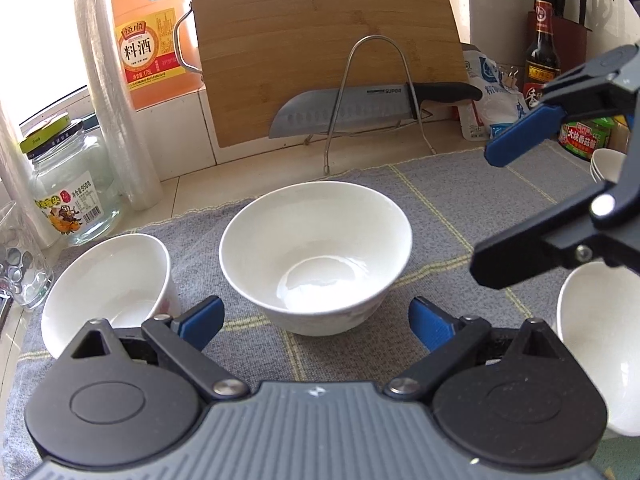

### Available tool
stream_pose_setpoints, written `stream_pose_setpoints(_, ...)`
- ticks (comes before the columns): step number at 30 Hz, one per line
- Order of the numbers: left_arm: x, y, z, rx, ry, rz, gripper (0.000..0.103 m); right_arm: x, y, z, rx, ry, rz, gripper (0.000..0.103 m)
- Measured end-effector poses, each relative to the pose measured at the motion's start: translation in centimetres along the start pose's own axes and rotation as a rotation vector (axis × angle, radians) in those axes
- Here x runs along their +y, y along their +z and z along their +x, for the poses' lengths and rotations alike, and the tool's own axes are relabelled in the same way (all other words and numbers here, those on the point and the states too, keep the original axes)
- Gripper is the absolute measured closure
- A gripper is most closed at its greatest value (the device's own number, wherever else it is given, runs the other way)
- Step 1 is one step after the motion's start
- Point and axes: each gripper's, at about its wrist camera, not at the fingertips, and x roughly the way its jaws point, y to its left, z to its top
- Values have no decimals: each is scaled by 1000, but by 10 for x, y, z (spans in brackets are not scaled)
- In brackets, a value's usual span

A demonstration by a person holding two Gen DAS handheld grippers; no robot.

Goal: Organize plates and bowls
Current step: 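Move the right gripper to another white bowl and grasp its rim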

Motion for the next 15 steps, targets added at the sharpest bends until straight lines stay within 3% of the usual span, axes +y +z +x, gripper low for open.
stream_pose_setpoints(15, 8, 4, 8, -19, -22, -48, 6, -16, 43, 64, 61, 83, -41, 5)
